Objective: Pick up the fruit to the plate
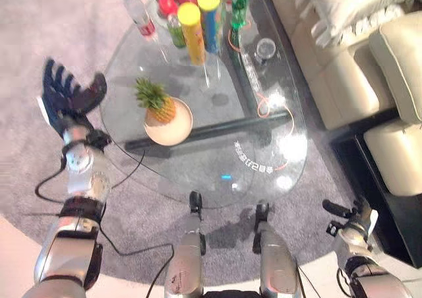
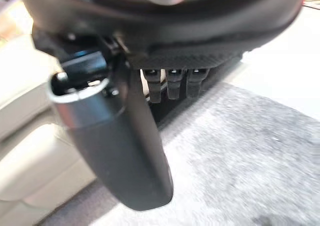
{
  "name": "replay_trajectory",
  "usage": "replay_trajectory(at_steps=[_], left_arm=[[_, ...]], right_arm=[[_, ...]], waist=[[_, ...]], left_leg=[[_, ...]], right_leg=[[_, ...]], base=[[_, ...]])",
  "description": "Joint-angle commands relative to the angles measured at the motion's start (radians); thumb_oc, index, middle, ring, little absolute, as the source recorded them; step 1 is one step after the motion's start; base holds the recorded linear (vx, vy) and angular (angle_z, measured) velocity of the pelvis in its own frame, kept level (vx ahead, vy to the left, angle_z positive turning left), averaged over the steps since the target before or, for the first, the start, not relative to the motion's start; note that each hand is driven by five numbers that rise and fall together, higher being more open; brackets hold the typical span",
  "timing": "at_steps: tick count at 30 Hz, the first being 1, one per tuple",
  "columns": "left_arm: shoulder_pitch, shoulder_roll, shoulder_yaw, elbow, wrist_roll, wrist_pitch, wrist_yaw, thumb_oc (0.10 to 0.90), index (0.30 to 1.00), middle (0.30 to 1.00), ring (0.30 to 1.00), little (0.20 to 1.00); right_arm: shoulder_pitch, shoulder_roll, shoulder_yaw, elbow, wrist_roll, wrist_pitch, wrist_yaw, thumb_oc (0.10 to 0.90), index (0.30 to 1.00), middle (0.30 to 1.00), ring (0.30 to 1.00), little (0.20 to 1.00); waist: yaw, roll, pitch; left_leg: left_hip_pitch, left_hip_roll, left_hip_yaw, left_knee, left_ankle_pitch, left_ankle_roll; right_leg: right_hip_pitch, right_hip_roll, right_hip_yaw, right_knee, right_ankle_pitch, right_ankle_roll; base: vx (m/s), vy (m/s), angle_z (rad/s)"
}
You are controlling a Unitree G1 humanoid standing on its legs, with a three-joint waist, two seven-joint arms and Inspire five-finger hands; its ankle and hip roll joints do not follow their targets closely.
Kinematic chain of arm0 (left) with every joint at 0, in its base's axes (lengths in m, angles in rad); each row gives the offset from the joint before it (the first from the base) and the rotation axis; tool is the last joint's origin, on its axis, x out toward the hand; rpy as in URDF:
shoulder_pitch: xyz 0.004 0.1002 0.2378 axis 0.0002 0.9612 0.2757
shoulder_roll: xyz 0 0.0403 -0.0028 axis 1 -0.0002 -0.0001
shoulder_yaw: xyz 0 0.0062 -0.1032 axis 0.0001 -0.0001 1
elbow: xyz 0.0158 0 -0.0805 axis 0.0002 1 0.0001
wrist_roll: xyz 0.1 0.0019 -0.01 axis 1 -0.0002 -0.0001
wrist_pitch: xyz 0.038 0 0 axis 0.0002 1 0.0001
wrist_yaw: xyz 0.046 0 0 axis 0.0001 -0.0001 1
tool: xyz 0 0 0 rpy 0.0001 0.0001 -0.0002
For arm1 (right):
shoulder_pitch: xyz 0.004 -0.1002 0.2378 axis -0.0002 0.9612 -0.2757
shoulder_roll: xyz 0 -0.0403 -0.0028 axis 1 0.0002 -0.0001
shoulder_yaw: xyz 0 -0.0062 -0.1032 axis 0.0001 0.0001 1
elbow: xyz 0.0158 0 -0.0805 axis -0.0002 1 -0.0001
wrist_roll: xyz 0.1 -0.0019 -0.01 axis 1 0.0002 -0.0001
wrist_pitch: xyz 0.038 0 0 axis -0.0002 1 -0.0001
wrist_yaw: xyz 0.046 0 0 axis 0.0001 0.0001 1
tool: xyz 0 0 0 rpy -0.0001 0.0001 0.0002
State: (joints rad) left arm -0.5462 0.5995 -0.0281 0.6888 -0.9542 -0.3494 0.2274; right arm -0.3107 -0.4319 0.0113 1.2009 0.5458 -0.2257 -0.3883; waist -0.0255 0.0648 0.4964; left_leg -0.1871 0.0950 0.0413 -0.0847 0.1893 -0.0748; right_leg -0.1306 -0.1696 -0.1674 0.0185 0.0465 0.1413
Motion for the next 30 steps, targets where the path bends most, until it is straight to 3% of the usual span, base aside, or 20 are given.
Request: replay_trajectory(at_steps=[1, 5, 7, 15, 20, 30], left_arm=[[0.099, -0.056, 0.047, 0.079, -0.096, 0.078, -0.183, 0.800, 0.900, 0.900, 0.900, 0.900], [0.256, -0.122, 0.066, 0.199, 0.034, 0.211, -0.230, 0.800, 0.900, 0.900, 0.900, 0.900], [0.325, -0.153, 0.082, 0.317, 0.177, 0.282, -0.270, 0.800, 0.900, 0.900, 0.900, 0.900], [0.404, -0.215, 0.047, 0.588, 0.456, 0.343, -0.316, 0.800, 0.900, 0.900, 0.900, 0.900], [0.439, -0.253, 0.002, 0.680, 0.599, 0.450, -0.360, 0.800, 0.900, 0.900, 0.900, 0.900], [0.437, -0.299, -0.092, 0.692, 0.703, 0.483, -0.397, 0.800, 0.900, 0.900, 0.900, 0.900]], right_arm=[[0.116, -0.023, -0.024, 0.041, -0.077, 0.008, 0.057, 0.800, 0.900, 0.900, 0.900, 0.900], [0.192, 0.012, -0.025, 0.058, -0.136, 0.046, 0.099, 0.800, 0.900, 0.900, 0.900, 0.900], [0.229, 0.027, -0.027, 0.075, -0.176, 0.086, 0.126, 0.800, 0.900, 0.900, 0.900, 0.900], [0.260, 0.050, 0.012, 0.155, -0.304, 0.173, 0.207, 0.800, 0.900, 0.900, 0.900, 0.900], [0.261, 0.083, 0.056, 0.171, -0.357, 0.214, 0.262, 0.800, 0.900, 0.900, 0.900, 0.900], [0.234, 0.120, 0.137, 0.183, -0.414, 0.262, 0.309, 0.800, 0.900, 0.900, 0.900, 0.900]], waist=[[0.014, -0.047, -0.206], [0.019, -0.048, -0.288], [0.015, -0.049, -0.334], [0.002, -0.044, -0.397], [-0.009, -0.044, -0.411], [-0.010, -0.040, -0.423]], left_leg=[[0.094, -0.033, 0.041, 0.018, -0.126, -0.014], [0.166, -0.029, 0.038, 0.022, -0.145, -0.009], [0.207, -0.022, 0.045, 0.025, -0.162, -0.009], [0.285, 0.004, 0.065, 0.004, -0.185, -0.016], [0.294, 0.018, 0.085, -0.003, -0.189, -0.025], [0.297, 0.025, 0.120, -0.003, -0.192, -0.031]], right_leg=[[0.033, -0.009, 0.017, 0.002, 0.001, 0.004], [0.110, -0.002, 0.014, -0.004, -0.013, -0.002], [0.151, 0.004, 0.014, -0.013, -0.023, -0.005], [0.224, 0.003, 0.008, -0.050, -0.036, 0.002], [0.243, -0.005, -0.005, -0.077, -0.025, 0.012], [0.250, -0.022, -0.040, -0.100, -0.011, 0.020]], base=[[0.22, -0.033, 0.06], [0.23, -0.035, 0.01], [0.27, -0.020, -0.02], [0.11, 0.002, -0.02], [0.03, 0.010, -0.06], [0.01, 0.008, -0.04]])
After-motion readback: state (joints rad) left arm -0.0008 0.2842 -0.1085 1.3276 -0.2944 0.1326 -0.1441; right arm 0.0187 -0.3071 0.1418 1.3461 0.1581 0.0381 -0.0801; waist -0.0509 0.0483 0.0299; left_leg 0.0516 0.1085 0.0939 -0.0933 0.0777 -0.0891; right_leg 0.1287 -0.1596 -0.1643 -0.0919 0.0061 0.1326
